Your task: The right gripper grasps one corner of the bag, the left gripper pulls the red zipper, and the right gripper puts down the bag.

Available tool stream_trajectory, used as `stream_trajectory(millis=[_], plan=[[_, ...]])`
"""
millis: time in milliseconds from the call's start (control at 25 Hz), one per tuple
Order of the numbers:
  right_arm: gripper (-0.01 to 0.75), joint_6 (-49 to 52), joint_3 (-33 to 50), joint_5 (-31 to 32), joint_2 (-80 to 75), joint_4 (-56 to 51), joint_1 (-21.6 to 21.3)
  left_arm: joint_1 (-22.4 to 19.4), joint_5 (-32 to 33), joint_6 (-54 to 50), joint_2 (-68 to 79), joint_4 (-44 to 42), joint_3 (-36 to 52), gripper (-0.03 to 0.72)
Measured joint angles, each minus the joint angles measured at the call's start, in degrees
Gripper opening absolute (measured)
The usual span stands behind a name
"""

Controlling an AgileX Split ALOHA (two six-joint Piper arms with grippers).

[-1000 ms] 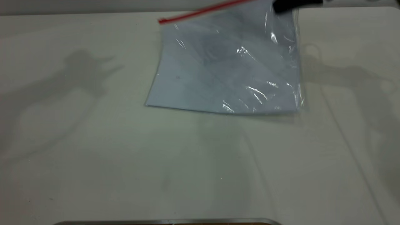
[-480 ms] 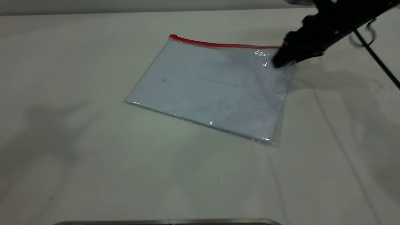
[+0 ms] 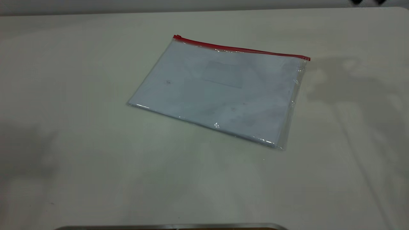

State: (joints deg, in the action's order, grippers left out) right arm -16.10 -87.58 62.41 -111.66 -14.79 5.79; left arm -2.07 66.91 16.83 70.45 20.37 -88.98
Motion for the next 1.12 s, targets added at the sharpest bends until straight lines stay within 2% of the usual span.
stream_trajectory(millis=[120,320,480,680,760,920,1120], plan=[[0.477,-0.1,0.0,6.0,5.6,-1.7,4.0,0.0,0.0,-1.2,-1.1,-0.9,7.5,0.426],[0.477,1.6,1.7,7.1,12.5,-2.3,11.8,0.0,0.0,-1.3,-4.6,-1.8,24.1,0.426],[0.477,5.5,7.8,7.3,19.3,-2.2,18.4,0.0,0.0,-1.3,-10.4,-2.1,36.8,0.426],[0.477,10.6,19.4,7.4,29.9,-0.2,25.0,0.0,-1.6,-1.4,-21.9,-3.1,47.2,0.426],[0.477,12.5,24.2,7.6,34.8,1.0,26.6,0.0,-2.7,-1.4,-27.2,-3.1,50.1,0.426],[0.477,17.5,32.5,7.8,45.9,2.6,27.3,0.0,-2.0,-1.9,-38.7,-4.2,54.2,0.426],[0.477,24.9,39.2,8.3,62.5,8.6,27.3,0.0,-0.3,-9.0,-50.4,-10.5,58.1,0.426]])
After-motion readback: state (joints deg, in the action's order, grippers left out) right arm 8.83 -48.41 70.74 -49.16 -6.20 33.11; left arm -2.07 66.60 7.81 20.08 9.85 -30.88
